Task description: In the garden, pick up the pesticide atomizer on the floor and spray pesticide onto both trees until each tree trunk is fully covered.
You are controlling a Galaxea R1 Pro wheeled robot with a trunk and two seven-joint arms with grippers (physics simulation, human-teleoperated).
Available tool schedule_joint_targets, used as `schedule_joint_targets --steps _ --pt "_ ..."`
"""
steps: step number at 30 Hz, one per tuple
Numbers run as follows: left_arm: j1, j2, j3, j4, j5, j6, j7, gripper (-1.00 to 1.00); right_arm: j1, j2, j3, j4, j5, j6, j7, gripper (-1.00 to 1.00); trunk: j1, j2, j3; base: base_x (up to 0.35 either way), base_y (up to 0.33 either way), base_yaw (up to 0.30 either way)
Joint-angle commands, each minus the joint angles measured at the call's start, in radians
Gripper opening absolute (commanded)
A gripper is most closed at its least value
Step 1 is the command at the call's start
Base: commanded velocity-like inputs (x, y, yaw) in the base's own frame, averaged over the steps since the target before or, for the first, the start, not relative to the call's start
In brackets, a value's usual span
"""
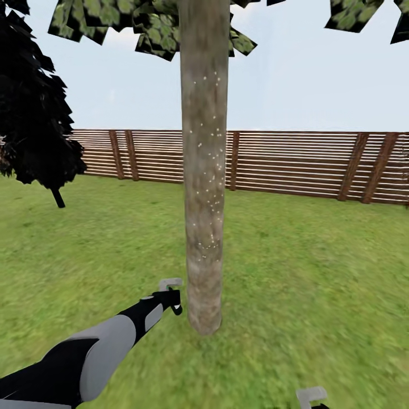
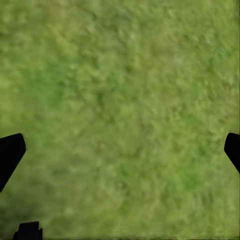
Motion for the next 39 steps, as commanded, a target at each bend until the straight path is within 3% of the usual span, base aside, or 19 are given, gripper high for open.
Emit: schedule_joint_targets --steps 1,14,30,39 --pt "-0.001 0.0 0.008 -0.001 -0.001 0.002 -0.003 -1.0 -0.002 0.001 0.007 0.005 -0.006 -0.007 -0.002 1.0 0.001 -0.002 -0.002 0.0 0.35 -0.293" --pt "-0.001 0.0 0.008 -0.001 -0.001 0.002 -0.003 -1.0 -0.002 0.001 0.007 0.005 -0.006 -0.007 -0.002 1.0 0.001 -0.002 -0.002 0.0 0.35 -0.1" --pt "-0.001 -0.001 0.008 0.0 -0.001 0.002 -0.003 -1.0 -0.002 0.001 0.007 0.005 -0.006 -0.007 -0.001 1.0 0.001 -0.002 -0.002 0.15 0.34 -0.265" --pt "-0.001 -0.002 0.008 0.001 -0.001 0.002 -0.003 -1.0 -0.002 0.001 0.007 0.005 -0.006 -0.006 -0.001 1.0 0.001 -0.002 -0.002 -0.084 0.327 -0.107"
